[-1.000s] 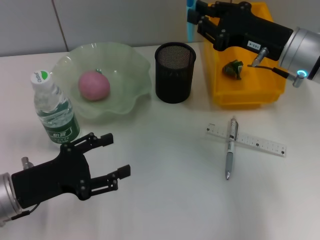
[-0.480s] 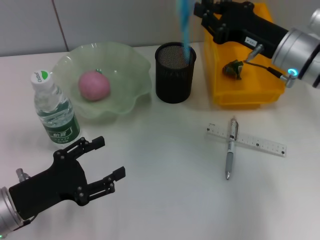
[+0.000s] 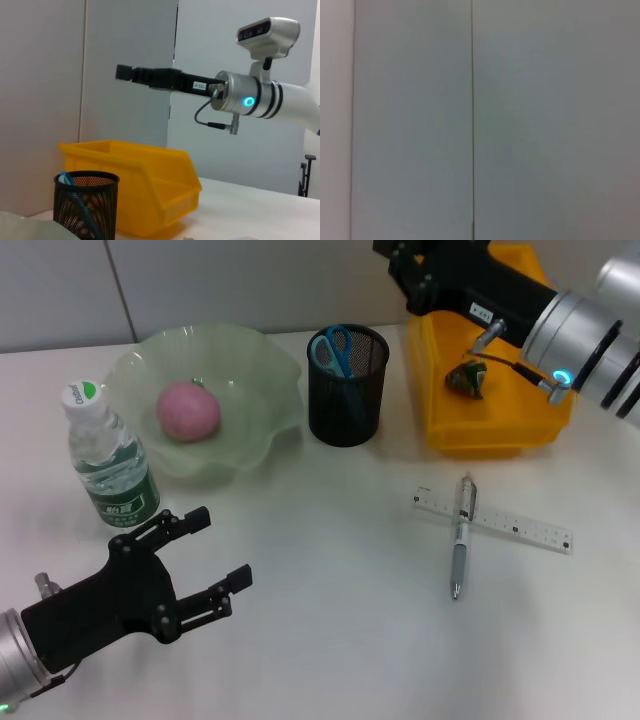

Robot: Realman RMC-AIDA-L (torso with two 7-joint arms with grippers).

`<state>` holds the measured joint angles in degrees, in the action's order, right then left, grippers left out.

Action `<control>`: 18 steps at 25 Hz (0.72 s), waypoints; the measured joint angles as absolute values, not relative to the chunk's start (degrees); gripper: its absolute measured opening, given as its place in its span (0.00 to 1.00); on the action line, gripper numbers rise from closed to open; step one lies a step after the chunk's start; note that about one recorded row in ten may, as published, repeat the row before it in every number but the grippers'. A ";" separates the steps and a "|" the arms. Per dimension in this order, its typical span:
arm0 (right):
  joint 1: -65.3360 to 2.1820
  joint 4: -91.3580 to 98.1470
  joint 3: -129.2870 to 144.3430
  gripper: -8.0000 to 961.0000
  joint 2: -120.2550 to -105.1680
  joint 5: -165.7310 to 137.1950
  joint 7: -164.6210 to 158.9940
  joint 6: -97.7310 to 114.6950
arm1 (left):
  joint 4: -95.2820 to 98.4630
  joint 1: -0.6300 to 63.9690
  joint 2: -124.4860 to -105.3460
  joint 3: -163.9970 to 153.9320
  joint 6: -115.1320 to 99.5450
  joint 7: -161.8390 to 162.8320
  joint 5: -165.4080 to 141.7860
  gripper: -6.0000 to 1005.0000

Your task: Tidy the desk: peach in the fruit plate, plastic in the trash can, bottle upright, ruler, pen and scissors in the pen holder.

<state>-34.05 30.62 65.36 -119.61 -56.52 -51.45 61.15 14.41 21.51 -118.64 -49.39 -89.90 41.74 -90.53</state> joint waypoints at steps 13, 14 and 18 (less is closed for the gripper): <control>-33.91 28.61 64.95 0.12 -119.37 -55.84 -51.66 62.37 | 14.36 21.14 -118.72 -49.48 -89.84 41.54 -90.07 0.84; -33.90 28.55 64.95 0.13 -119.36 -55.83 -51.82 62.37 | 14.33 21.12 -118.73 -49.49 -89.81 41.53 -90.07 0.84; -33.62 28.47 64.94 0.26 -119.35 -55.81 -52.33 62.61 | 14.29 21.09 -118.74 -49.48 -89.80 41.48 -90.07 0.84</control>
<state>-33.62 28.47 64.94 -119.35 -55.81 -52.33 62.61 14.29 21.09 -118.74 -49.48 -89.80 41.48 -90.07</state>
